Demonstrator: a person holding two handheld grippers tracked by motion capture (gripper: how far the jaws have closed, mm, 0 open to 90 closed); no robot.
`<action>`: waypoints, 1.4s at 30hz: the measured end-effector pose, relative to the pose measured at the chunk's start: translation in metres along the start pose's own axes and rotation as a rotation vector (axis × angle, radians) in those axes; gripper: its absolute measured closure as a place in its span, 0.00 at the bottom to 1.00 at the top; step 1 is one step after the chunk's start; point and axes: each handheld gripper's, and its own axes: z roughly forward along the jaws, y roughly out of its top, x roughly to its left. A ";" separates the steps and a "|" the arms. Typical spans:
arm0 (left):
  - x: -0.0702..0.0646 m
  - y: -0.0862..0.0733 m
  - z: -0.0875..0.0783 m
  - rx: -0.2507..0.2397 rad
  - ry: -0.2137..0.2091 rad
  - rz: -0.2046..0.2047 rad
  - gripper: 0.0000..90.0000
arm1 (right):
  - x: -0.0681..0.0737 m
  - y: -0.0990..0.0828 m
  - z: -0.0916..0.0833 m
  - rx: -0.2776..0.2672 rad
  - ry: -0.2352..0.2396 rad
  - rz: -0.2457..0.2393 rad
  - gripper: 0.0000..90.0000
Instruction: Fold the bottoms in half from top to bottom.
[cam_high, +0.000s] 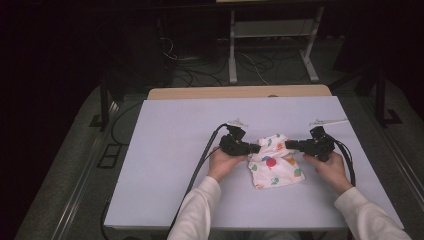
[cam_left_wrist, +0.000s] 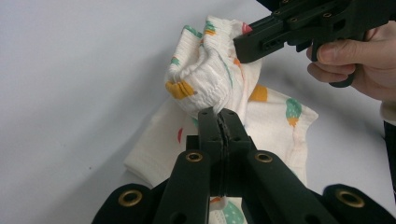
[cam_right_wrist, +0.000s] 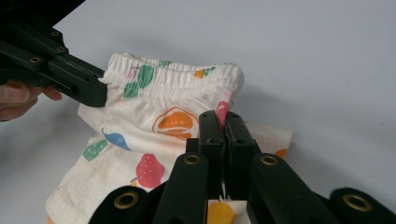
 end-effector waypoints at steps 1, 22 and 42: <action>0.000 -0.001 0.001 -0.001 -0.005 -0.002 0.99 | 0.000 -0.001 0.000 0.001 0.001 -0.001 0.95; -0.005 -0.007 0.005 0.044 -0.050 0.070 0.99 | 0.000 -0.001 -0.003 0.009 -0.024 0.069 0.35; -0.008 -0.011 0.007 0.052 -0.067 0.113 0.99 | 0.010 0.049 0.024 0.053 -0.008 -0.018 0.65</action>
